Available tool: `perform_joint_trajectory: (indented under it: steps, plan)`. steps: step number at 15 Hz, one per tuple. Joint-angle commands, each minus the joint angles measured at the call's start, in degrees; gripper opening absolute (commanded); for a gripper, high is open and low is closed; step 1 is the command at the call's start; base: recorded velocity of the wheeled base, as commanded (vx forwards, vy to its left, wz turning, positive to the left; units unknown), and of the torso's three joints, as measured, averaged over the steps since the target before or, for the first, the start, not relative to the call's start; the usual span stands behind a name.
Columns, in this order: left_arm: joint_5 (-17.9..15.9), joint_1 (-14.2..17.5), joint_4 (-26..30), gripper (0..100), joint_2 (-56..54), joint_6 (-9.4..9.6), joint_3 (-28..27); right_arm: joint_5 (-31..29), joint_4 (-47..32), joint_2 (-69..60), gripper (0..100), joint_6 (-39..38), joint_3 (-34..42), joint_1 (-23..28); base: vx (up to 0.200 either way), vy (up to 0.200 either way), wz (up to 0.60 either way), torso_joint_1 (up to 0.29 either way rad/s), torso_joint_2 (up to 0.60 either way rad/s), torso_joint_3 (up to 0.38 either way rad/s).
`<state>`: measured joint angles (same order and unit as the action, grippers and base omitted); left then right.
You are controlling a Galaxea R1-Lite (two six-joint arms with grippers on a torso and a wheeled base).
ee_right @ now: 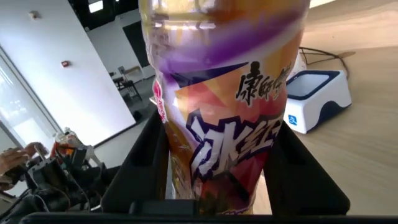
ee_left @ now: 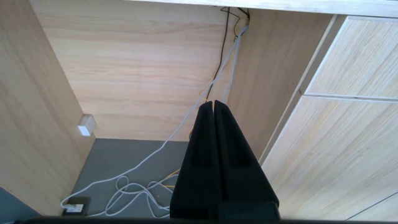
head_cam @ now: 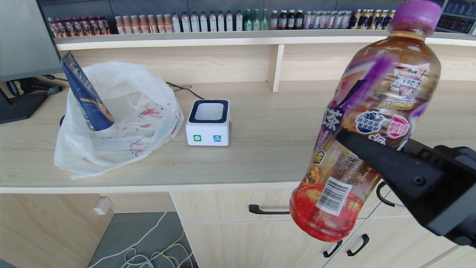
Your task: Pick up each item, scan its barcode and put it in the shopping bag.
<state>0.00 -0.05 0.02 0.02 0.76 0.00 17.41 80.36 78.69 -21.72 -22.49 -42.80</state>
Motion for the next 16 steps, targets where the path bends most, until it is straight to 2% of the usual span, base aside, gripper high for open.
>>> perform_joint_trajectory:
  steps: [1,2,3,5,8,9,12,14,16]
  plan:
    - [0.0,0.0,0.1,0,0.0,0.21,0.0,-0.1,-3.6,-5.0,0,3.4,0.2,-0.3,0.000,0.000,0.00,0.000,0.00,0.000]
    - [0.0,0.0,0.0,0,0.0,0.12,0.0,-0.4,-5.7,-6.2,0,6.4,-0.3,-0.2,0.000,0.000,0.00,0.000,0.00,0.000]
    - [0.0,0.0,0.1,0,0.0,0.04,0.0,-3.2,-10.5,-8.8,0,12.8,-0.5,-0.2,0.000,0.000,0.00,0.000,0.00,0.000]
    - [-0.1,0.0,0.1,0,0.0,0.04,0.0,-8.8,-14.7,-11.2,0,19.2,0.2,-0.5,0.000,0.000,0.00,0.000,0.00,0.000]
    - [0.0,0.0,0.0,0,0.0,-0.14,0.0,-27.8,-15.4,-10.8,0,25.5,1.5,-0.4,0.000,0.000,0.00,0.000,0.00,0.000]
    - [0.0,0.0,0.0,0,0.0,-0.14,0.0,-30.7,-15.1,-10.1,0,25.7,1.8,-0.3,0.000,0.000,0.00,0.000,0.00,0.000]
    - [0.0,0.0,0.1,0,0.0,-0.14,0.0,-33.2,-12.8,-9.4,0,27.2,1.5,3.2,0.000,0.000,0.00,0.000,0.00,0.000]
    - [0.0,0.0,0.1,0,0.0,-0.14,0.0,-34.1,-12.2,-9.9,0,27.3,2.9,3.2,0.000,0.000,0.00,0.000,0.00,0.000]
    - [0.0,0.0,0.1,0,0.0,-0.14,0.0,-34.2,-11.8,-9.4,0,27.2,2.0,3.3,0.000,0.200,0.00,0.000,0.00,0.002]
